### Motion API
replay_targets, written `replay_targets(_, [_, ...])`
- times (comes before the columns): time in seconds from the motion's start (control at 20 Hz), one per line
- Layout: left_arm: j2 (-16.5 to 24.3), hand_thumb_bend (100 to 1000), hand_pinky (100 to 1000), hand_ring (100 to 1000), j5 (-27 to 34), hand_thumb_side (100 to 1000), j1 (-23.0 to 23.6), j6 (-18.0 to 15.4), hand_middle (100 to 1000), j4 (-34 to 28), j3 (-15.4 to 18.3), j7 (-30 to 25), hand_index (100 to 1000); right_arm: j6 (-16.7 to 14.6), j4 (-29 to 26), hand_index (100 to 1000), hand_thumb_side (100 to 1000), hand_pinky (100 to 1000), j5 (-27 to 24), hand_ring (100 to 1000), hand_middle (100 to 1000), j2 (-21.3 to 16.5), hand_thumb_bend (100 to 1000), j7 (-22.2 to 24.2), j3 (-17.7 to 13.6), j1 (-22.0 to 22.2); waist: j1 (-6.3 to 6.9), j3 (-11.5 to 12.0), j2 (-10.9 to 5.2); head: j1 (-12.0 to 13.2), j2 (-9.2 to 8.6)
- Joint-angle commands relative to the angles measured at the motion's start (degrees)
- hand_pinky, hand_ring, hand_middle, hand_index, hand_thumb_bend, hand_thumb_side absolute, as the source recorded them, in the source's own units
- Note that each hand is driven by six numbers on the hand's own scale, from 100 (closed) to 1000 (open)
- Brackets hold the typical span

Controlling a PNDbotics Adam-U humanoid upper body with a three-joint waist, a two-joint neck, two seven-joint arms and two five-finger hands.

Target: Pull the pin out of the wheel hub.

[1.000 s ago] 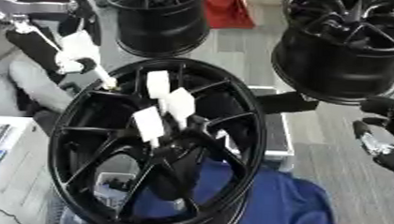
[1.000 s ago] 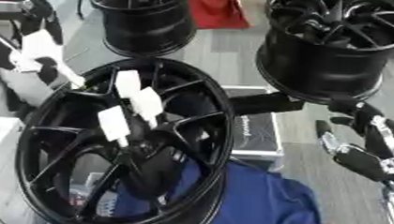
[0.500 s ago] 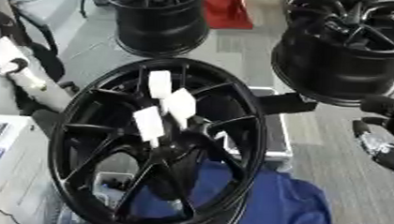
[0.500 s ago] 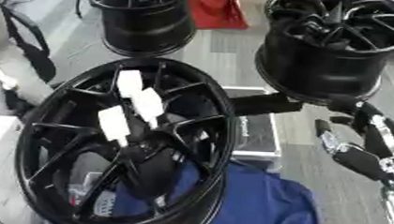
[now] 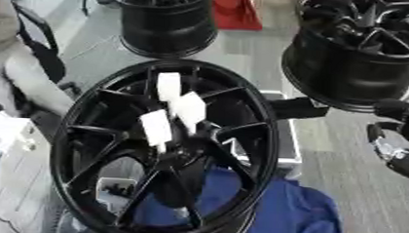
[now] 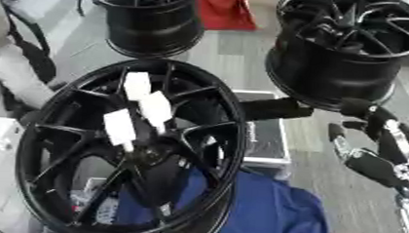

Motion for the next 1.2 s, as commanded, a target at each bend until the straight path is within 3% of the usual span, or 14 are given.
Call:
replay_targets(0.05, [-0.5, 712, 822, 828, -2.1, 545, -0.5, -0.3, 844, 2.5, 2.7, 3.0, 929, -0.1, -0.6, 833, 242, 784, 0.2, 844, 768, -1.2, 234, 0.0, -0.3, -0.9, -0.16, 0.0, -0.44, -0.1, -0.55])
replay_targets(0.15, [-1.5, 741, 835, 841, -3.2, 605, -0.2, 0.1, 862, 2.9, 3.6, 5.0, 938, -0.1, -0.7, 833, 242, 784, 0.3, 844, 768, -1.1, 234, 0.0, -0.3, -1.0, -0.41, 0.0, -0.39, -0.1, -0.67])
replay_targets(0.25, [-2.4, 713, 818, 816, -2.8, 626, 0.2, 0.7, 839, 2.0, 5.0, 7.0, 925, -0.1, -0.7, 833, 242, 784, 0.3, 844, 768, -1.1, 233, -0.1, -0.4, -1.0, -0.62, 0.0, -0.34, -0.1, -0.72])
replay_targets(0.4, [-4.4, 633, 787, 766, -0.5, 625, 1.2, 1.1, 783, -1.3, 7.3, 9.9, 884, 0.0, -0.5, 833, 244, 784, 0.2, 843, 767, -1.0, 230, -0.2, -0.5, -1.0, -0.73, 0.1, -0.25, -0.2, -0.83])
replay_targets(0.6, [-8.4, 520, 775, 729, 3.3, 620, 3.5, -0.7, 746, -7.3, 10.7, 13.8, 849, 0.0, -0.5, 832, 244, 783, 0.1, 843, 766, -0.7, 229, -0.2, -0.5, -1.0, -0.88, 0.3, -0.04, -0.4, -1.03])
replay_targets(0.7, [-10.9, 527, 767, 712, 5.3, 640, 4.7, -2.2, 730, -10.5, 12.3, 15.7, 830, 0.1, -0.5, 832, 244, 783, 0.1, 843, 766, -0.6, 228, -0.3, -0.5, -1.0, -1.04, 0.3, 0.04, -0.4, -1.11])
replay_targets(0.75, [-12.4, 437, 764, 705, 6.3, 623, 5.3, -3.1, 723, -12.1, 13.1, 16.8, 823, 0.1, -0.5, 832, 244, 783, 0.1, 843, 766, -0.5, 228, -0.3, -0.6, -1.0, -1.11, 0.3, 0.06, -0.5, -1.12])
replay_targets(0.95, [-18.8, 390, 750, 687, 10.3, 602, 7.7, -6.6, 702, -18.7, 14.9, 20.8, 810, 0.1, -0.4, 831, 244, 783, 0.0, 842, 765, 0.0, 225, -0.5, -0.6, -1.1, -1.47, 0.1, 0.11, -0.6, -1.22])
replay_targets(1.2, [-27.4, 361, 742, 680, 15.6, 595, 11.4, -6.5, 698, -27.3, 13.6, 26.1, 808, 0.2, -0.3, 831, 243, 782, -0.3, 841, 765, 0.3, 222, -0.6, -0.6, -1.2, -1.62, -0.2, 0.29, -0.3, -1.44])
